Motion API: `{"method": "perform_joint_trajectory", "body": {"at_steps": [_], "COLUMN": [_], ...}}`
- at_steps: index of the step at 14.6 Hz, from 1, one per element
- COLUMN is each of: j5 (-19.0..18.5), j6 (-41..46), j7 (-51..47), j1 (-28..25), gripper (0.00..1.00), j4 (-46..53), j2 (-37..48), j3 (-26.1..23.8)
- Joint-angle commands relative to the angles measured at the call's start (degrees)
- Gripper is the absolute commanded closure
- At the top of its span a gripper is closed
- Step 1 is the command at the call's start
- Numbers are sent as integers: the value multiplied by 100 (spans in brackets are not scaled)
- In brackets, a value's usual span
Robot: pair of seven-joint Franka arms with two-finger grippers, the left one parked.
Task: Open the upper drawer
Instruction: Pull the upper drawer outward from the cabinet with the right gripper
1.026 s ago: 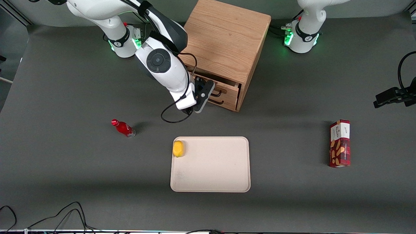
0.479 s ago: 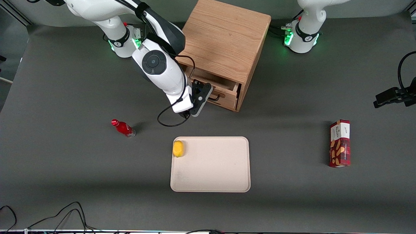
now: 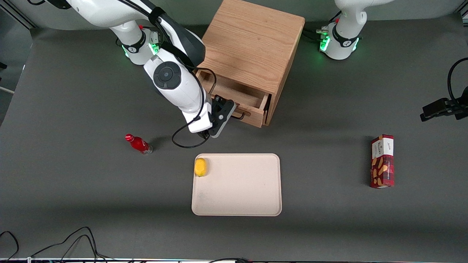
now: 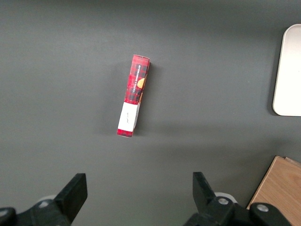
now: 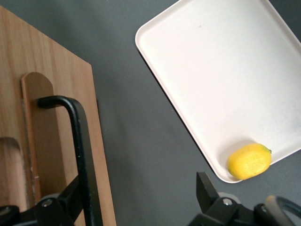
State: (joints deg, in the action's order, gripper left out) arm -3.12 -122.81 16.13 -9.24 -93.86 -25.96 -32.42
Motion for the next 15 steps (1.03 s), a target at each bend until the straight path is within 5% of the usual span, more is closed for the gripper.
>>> {"method": "perform_joint_trajectory", "body": {"at_steps": [1, 15], "j5": [-189, -514], "j6": [-6, 38], "j7": [-128, -110], "j1": [-16, -7], "gripper": [0, 0], "j4": [280, 791], "j2": [-190, -542], "j3": [8, 263]}}
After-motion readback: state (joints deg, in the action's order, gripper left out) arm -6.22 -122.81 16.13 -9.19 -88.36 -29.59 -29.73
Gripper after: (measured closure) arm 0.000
